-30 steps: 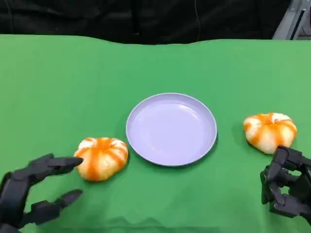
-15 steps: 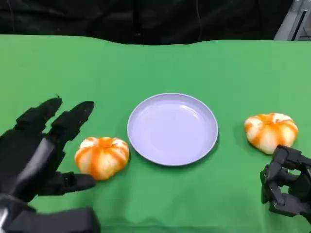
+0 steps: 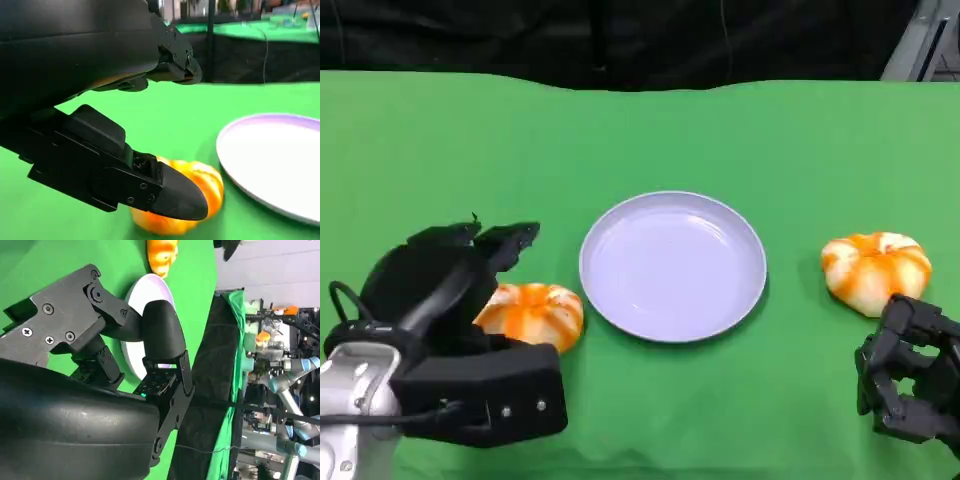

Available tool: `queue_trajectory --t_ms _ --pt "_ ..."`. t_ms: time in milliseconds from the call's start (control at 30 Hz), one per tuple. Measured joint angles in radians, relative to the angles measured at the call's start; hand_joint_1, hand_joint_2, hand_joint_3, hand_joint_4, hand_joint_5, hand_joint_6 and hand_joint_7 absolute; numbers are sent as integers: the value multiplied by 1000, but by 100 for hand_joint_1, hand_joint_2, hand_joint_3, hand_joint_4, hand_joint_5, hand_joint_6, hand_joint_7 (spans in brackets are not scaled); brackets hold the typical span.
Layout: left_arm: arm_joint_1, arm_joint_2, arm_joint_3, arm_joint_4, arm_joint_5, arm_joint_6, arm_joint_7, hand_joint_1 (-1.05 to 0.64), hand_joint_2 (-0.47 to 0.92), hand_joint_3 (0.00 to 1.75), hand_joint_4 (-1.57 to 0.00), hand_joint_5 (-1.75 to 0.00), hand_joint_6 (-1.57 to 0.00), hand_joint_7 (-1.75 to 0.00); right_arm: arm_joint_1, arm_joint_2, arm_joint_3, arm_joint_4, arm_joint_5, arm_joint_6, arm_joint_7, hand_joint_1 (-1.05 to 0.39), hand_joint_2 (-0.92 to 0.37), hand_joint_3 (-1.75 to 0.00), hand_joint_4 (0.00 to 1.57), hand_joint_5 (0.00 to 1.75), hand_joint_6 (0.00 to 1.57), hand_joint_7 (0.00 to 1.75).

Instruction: Grasp the bread from the table and place it into the plate.

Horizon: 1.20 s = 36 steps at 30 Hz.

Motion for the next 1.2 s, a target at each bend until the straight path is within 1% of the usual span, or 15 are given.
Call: queue_trajectory --t_ms 200,233,267,400,633,900,1200 --pt "-5 27 -32 16 -50 17 -21 -105 92 23 -29 -2 -33 -1 4 0 3 -5 0 3 0 -31 -50 -122 99 175 89 162" --pt "-6 32 -35 16 -54 19 -21 -105 92 28 -28 -1 -31 -1 4 0 3 -5 0 3 0 -31 -51 -122 98 175 89 161" --pt "-12 36 -41 15 -62 30 -42 -105 92 30 -28 -1 -31 -1 5 0 3 -6 0 3 0 -32 -51 -122 98 175 89 161" --pt "-42 63 -82 15 -91 112 -205 -105 92 33 -29 -1 -31 -1 6 1 5 -6 1 2 1 -33 -50 -123 98 175 89 160" --pt "-89 84 -141 45 -96 159 -263 -105 92 39 -29 -1 -33 -1 6 1 5 -6 2 2 4 -31 -51 -122 98 175 89 160" --pt "-138 93 -194 155 -96 161 -248 -104 92 39 -33 -2 -35 -2 9 1 5 -8 0 3 0 -32 -52 -118 97 175 88 162" --pt "-200 84 -246 307 -94 138 -137 -100 92 37 -37 -2 -38 -2 12 1 7 -13 0 2 -1 -33 -53 -117 98 175 88 161"
